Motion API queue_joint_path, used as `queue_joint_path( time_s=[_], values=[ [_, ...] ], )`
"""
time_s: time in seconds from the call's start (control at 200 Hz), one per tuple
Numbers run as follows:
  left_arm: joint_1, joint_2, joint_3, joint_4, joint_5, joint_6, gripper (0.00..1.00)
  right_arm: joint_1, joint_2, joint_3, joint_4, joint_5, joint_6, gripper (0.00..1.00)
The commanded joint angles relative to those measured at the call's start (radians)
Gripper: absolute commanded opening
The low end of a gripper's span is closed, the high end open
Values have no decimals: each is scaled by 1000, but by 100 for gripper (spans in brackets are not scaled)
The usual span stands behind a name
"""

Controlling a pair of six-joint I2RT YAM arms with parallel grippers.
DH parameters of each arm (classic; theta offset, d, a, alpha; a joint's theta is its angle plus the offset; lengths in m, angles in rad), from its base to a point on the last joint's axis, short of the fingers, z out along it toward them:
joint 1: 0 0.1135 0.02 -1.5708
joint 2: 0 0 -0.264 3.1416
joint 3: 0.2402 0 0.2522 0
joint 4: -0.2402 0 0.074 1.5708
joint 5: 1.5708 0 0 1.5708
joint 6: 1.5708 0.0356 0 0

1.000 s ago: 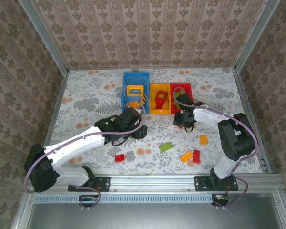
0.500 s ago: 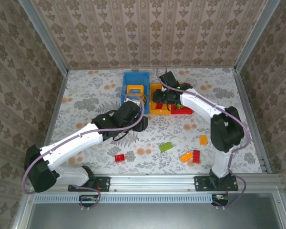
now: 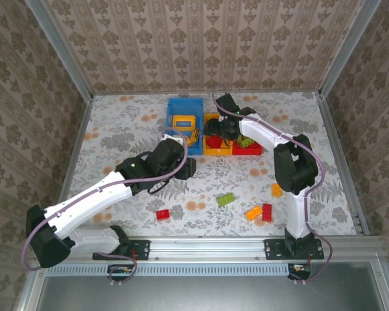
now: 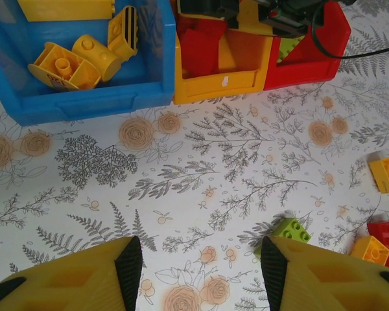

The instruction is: Sort the legos into containers by color

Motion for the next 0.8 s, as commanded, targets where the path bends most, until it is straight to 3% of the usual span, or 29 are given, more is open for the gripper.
queue_joint_path(
  time_s=[0.0, 0.245, 0.47, 0.59, 0.795],
  values=[
    [9, 18, 0, -1, -5, -4, 54, 2, -80, 17, -30, 6, -1, 70],
    [14, 78, 41, 15, 33, 28, 54, 1, -185, -47, -11, 48, -26, 63],
    [17, 203, 109, 42, 193, 89, 56, -6, -385, -222, 8, 130, -78, 60],
    [-15, 325, 200, 40, 314, 200, 60, -24, -546, -390, -3, 185, -49, 61],
    [-153, 534, 352, -23, 460, 473, 66, -125, -825, -615, -123, 211, 22, 65]
  ],
)
